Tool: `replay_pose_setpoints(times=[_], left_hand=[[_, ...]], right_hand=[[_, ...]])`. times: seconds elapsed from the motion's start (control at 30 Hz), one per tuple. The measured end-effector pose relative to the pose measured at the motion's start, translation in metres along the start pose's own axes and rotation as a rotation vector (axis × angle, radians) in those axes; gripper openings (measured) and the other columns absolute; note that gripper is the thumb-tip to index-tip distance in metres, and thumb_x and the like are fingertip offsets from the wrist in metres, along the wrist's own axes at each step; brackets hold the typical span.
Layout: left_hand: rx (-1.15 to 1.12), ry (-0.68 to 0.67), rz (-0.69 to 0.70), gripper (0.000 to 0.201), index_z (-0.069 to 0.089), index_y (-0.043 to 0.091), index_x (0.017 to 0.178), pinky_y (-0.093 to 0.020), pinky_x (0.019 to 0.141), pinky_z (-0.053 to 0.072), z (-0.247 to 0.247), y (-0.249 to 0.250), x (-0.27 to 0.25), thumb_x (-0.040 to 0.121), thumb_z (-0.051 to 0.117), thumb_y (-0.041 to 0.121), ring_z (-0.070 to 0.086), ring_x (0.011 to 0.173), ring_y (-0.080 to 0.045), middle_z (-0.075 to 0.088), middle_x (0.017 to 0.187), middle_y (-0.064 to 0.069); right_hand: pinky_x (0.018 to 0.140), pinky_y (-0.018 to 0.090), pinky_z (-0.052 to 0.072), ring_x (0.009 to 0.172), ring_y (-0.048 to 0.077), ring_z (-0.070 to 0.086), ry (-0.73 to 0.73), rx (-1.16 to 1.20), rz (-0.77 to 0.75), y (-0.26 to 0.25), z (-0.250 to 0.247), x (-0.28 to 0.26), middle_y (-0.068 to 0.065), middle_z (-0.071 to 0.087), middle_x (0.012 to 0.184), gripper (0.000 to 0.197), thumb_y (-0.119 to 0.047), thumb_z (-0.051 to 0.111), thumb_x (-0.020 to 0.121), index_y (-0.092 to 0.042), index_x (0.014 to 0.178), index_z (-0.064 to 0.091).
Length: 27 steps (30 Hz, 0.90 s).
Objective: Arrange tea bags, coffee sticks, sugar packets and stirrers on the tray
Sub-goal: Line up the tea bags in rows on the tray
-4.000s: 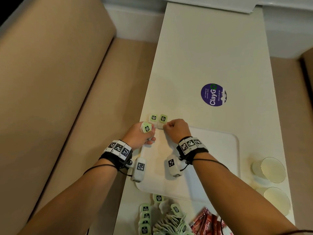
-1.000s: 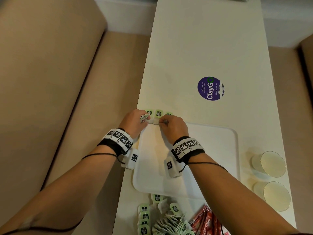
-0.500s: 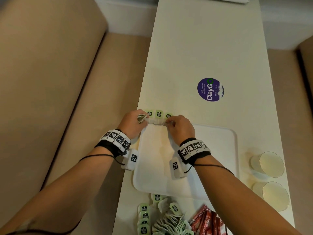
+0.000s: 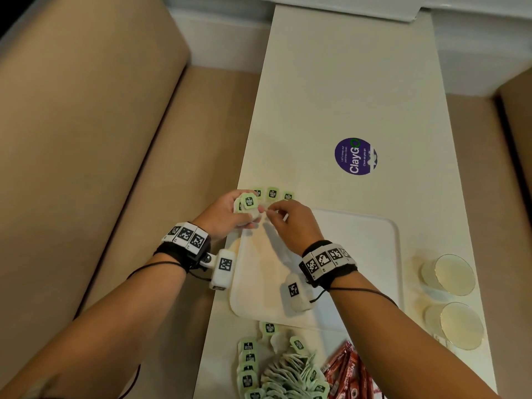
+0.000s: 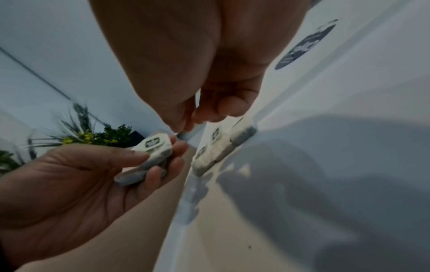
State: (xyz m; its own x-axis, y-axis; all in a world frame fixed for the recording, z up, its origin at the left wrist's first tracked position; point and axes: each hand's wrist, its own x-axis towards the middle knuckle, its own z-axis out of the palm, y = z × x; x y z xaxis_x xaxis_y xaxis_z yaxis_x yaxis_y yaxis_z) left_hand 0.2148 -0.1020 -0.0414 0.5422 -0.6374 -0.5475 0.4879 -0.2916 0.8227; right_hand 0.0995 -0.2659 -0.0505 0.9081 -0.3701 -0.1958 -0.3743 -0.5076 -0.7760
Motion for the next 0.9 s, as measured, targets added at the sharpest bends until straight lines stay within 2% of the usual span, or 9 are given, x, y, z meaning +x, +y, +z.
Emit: replay_pose_setpoints(times=[0.13,0.23,0.33,0.43,0.57,0.7,0.77,0.83,0.9], left_hand=[[0.115,-0.046,0.061,0.057,0.050,0.017,0.134,-0.030,0.076,0.062,0.001,-0.002,-0.012,0.088,0.065,-0.012,0.073,0.097,-0.021,0.068,0.120,-0.014],[0.170,-0.006,0.079,0.054,0.049,0.012,0.136,-0.028,0.071,0.061,0.000,-0.004,-0.019,0.089,0.067,-0.009,0.074,0.090,-0.022,0.070,0.114,-0.016],[0.144,0.018,0.067,0.050,0.051,0.014,0.131,-0.027,0.067,0.059,-0.001,-0.009,-0.023,0.090,0.066,-0.009,0.074,0.087,-0.024,0.071,0.110,-0.018],[0.122,0.017,0.061,0.046,0.054,0.018,0.123,-0.027,0.066,0.059,-0.002,-0.013,-0.026,0.089,0.066,-0.011,0.074,0.084,-0.024,0.071,0.108,-0.018],[0.117,0.045,0.044,0.042,0.054,0.012,0.124,-0.028,0.066,0.061,0.001,-0.018,-0.026,0.090,0.065,-0.010,0.073,0.080,-0.021,0.070,0.106,-0.016],[0.077,0.136,-0.015,0.047,0.050,0.010,0.132,-0.026,0.068,0.060,-0.004,-0.020,-0.021,0.091,0.063,-0.009,0.071,0.084,-0.021,0.067,0.109,-0.016],[0.045,0.137,-0.053,0.054,0.048,0.012,0.136,-0.027,0.068,0.060,-0.008,-0.020,-0.018,0.090,0.060,-0.014,0.071,0.087,-0.024,0.066,0.112,-0.017],[0.012,0.128,-0.080,0.060,0.045,0.014,0.137,-0.027,0.068,0.060,-0.012,-0.019,-0.015,0.088,0.053,-0.021,0.070,0.090,-0.026,0.065,0.112,-0.017],[-0.047,0.116,-0.099,0.066,0.043,0.016,0.137,-0.031,0.072,0.062,-0.014,-0.019,-0.013,0.086,0.044,-0.027,0.068,0.094,-0.030,0.065,0.112,-0.017]], right_hand=[[0.083,0.030,0.050,0.088,0.013,0.062,-0.065,0.045,0.017,-0.009,0.006,-0.010,-0.002,0.071,0.098,0.022,-0.036,0.061,0.098,-0.020,0.106,0.075],[0.078,0.024,0.044,0.084,0.008,0.059,-0.070,0.072,0.041,-0.013,0.008,-0.018,-0.006,0.069,0.094,0.020,-0.030,0.062,0.099,-0.017,0.104,0.075],[0.076,0.022,0.041,0.079,0.003,0.059,-0.090,0.082,0.063,-0.013,0.012,-0.022,-0.009,0.069,0.090,0.019,-0.030,0.062,0.099,-0.017,0.100,0.076],[0.079,0.025,0.045,0.087,0.011,0.063,-0.125,0.089,0.103,-0.013,0.016,-0.024,-0.005,0.073,0.093,0.020,-0.031,0.062,0.098,-0.016,0.098,0.076],[0.079,0.025,0.045,0.087,0.014,0.064,-0.141,0.093,0.146,-0.013,0.019,-0.022,-0.001,0.074,0.094,0.022,-0.031,0.063,0.098,-0.013,0.099,0.076],[0.071,0.034,0.049,0.073,0.029,0.062,-0.041,0.075,0.207,-0.010,0.021,-0.009,0.015,0.068,0.075,0.036,-0.027,0.063,0.097,0.000,0.074,0.067],[0.067,0.033,0.046,0.068,0.028,0.057,-0.025,0.063,0.247,-0.009,0.023,-0.001,0.015,0.066,0.071,0.038,-0.025,0.063,0.096,-0.001,0.067,0.064],[0.067,0.034,0.048,0.066,0.024,0.056,-0.041,0.045,0.283,-0.009,0.026,0.007,0.013,0.067,0.071,0.037,-0.025,0.063,0.096,-0.002,0.068,0.066],[0.062,0.035,0.047,0.059,0.023,0.050,-0.037,0.029,0.316,-0.009,0.029,0.014,0.008,0.057,0.057,0.040,-0.025,0.063,0.093,-0.007,0.058,0.061]])
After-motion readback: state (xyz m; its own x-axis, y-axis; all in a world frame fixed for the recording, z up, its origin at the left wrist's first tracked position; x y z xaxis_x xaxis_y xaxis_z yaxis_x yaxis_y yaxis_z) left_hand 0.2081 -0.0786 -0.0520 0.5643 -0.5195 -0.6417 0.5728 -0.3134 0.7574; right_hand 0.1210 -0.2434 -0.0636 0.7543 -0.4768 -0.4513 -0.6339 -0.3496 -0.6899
